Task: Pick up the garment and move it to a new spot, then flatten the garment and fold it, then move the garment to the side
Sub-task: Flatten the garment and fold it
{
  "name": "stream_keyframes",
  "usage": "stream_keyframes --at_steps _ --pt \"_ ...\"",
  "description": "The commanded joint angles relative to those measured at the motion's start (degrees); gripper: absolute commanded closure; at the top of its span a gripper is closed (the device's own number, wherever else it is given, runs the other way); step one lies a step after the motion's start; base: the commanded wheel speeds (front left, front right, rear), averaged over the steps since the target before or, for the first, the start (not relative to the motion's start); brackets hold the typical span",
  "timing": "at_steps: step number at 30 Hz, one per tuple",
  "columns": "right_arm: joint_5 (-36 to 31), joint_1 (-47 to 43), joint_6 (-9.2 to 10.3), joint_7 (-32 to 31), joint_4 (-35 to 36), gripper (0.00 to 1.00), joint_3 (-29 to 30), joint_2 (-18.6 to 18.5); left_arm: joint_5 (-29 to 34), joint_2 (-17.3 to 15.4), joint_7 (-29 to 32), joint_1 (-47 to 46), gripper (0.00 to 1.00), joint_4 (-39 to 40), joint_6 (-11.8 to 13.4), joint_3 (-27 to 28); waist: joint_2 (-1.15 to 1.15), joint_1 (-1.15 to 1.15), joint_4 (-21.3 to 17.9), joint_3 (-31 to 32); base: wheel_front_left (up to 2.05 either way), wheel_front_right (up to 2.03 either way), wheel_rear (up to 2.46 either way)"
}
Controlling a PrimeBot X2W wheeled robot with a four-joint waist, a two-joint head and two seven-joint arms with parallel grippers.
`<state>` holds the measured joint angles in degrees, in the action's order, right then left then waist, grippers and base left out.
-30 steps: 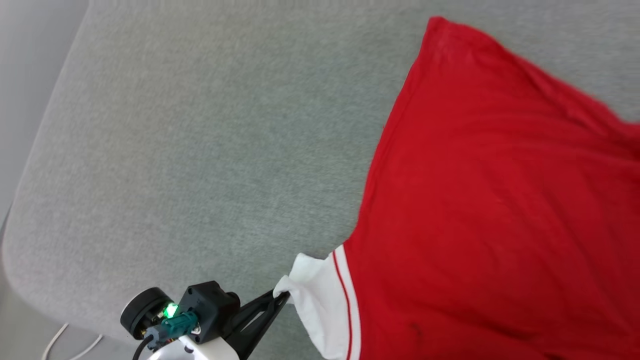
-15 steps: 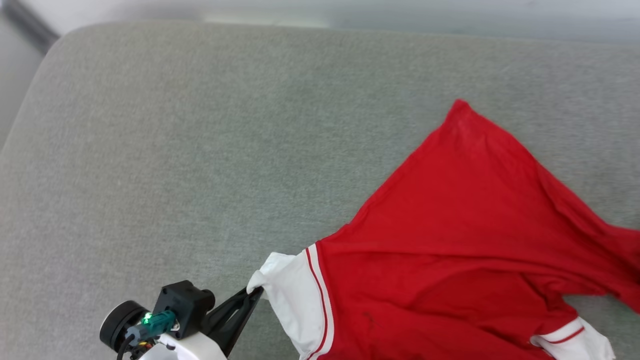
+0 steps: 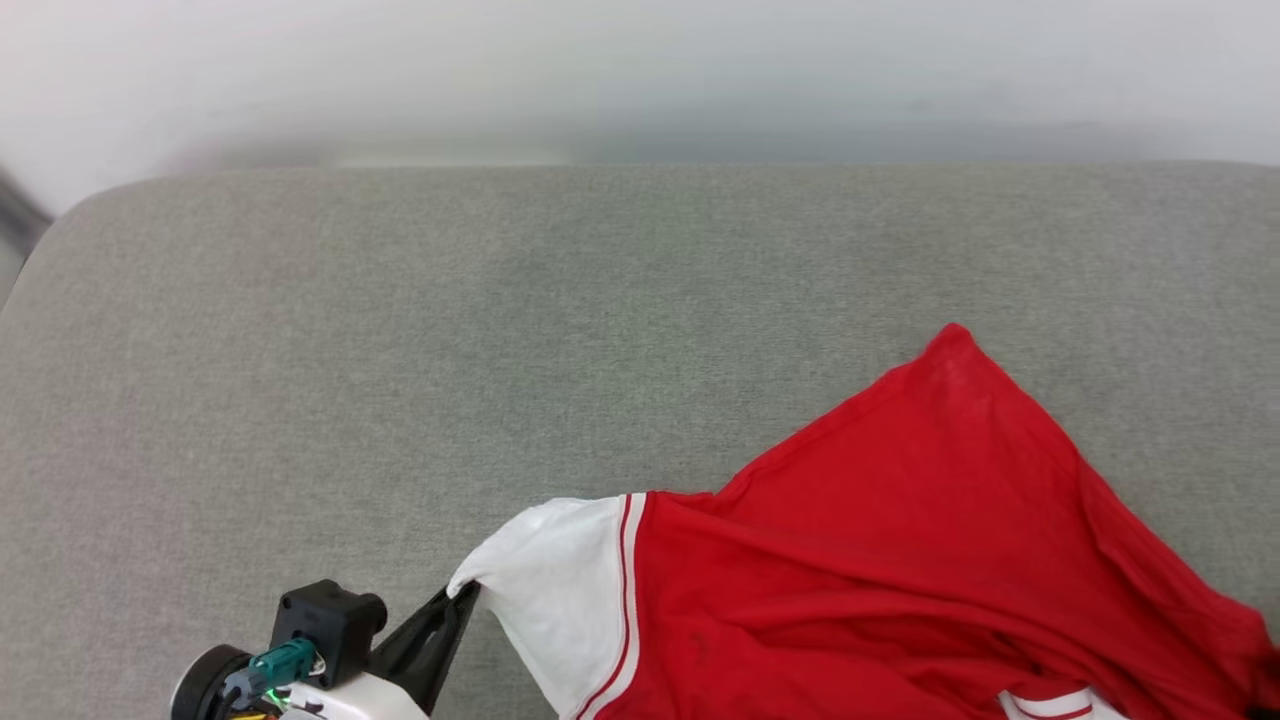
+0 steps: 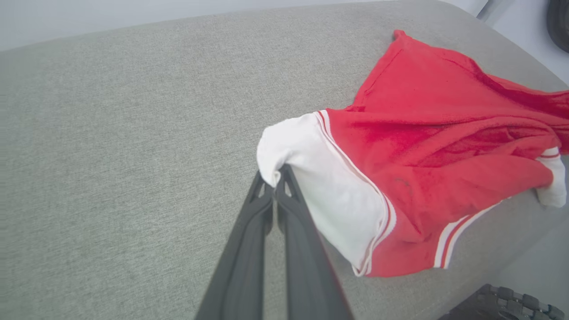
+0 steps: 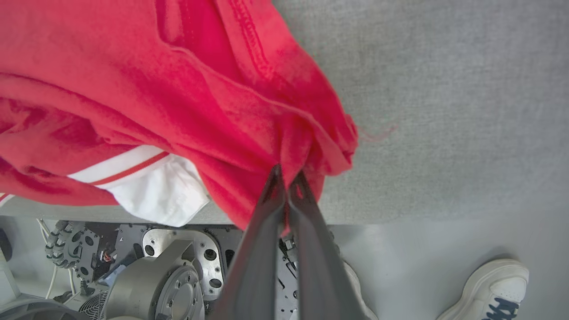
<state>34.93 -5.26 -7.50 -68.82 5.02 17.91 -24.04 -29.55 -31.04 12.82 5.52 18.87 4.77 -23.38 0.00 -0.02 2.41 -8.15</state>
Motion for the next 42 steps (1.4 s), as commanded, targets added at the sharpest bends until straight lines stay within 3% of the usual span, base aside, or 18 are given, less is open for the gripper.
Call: stream_keyframes --at_steps 1,9,10,11,12,23,28,36,42 --pt "-0.2 -1.1 0.02 1.2 -0.5 1.0 0.1 1.0 -0.2 1.0 -0.8 0.3 1.0 -0.4 0.4 0.0 0.0 0.02 -0.8 0.7 0.0 0.0 0.0" --pt "-0.3 -2.7 0.02 4.7 -4.5 1.0 -1.4 1.9 0.5 1.8 -1.6 -1.0 1.0 -2.0 0.7 -0.8 0.0 0.02 -1.0 0.8 0.0 0.0 0.0" --pt "-0.4 -2.5 0.02 5.0 -4.5 0.67 -2.0 1.5 0.5 1.7 -1.7 -1.1 1.0 -2.1 0.7 -0.8 0.0 0.02 -0.9 0.8 0.0 0.0 0.0" --pt "-0.4 -2.5 0.02 5.0 -4.5 0.67 -2.0 1.5 0.5 1.7 -1.7 -1.1 1.0 -2.1 0.7 -0.8 0.0 0.02 -0.9 0.8 0.0 0.0 0.0" --pt "-0.6 -2.3 0.02 5.3 -4.7 0.0 -2.2 1.1 0.5 1.7 -1.8 -1.2 1.0 -2.1 0.8 -0.7 0.0 0.02 -0.9 0.7 0.0 0.0 0.0" --pt "4.2 4.8 0.02 6.4 2.1 0.0 -7.4 -6.6 1.1 1.8 -1.8 -2.1 1.0 -0.1 0.9 -1.2 0.0 0.02 0.2 -1.3 0.0 0.0 0.0" --pt "5.0 17.7 0.02 2.3 8.2 0.0 -11.4 -7.8 2.1 1.8 -1.5 -4.1 1.0 2.1 0.4 -2.0 0.0 0.02 2.9 -6.4 0.0 0.0 0.0" --pt "-0.7 33.2 0.02 -1.4 0.3 0.0 -16.2 -5.7 2.6 3.8 -2.4 -8.4 1.0 1.6 -0.8 -3.5 0.0 0.02 8.0 -13.5 0.0 0.0 0.0" --pt "-5.2 38.3 0.02 -2.9 -6.3 0.0 -18.7 -6.3 3.8 5.3 -4.0 -11.2 1.0 0.7 -1.4 -4.5 0.0 0.02 11.0 -16.6 0.0 0.0 0.0"
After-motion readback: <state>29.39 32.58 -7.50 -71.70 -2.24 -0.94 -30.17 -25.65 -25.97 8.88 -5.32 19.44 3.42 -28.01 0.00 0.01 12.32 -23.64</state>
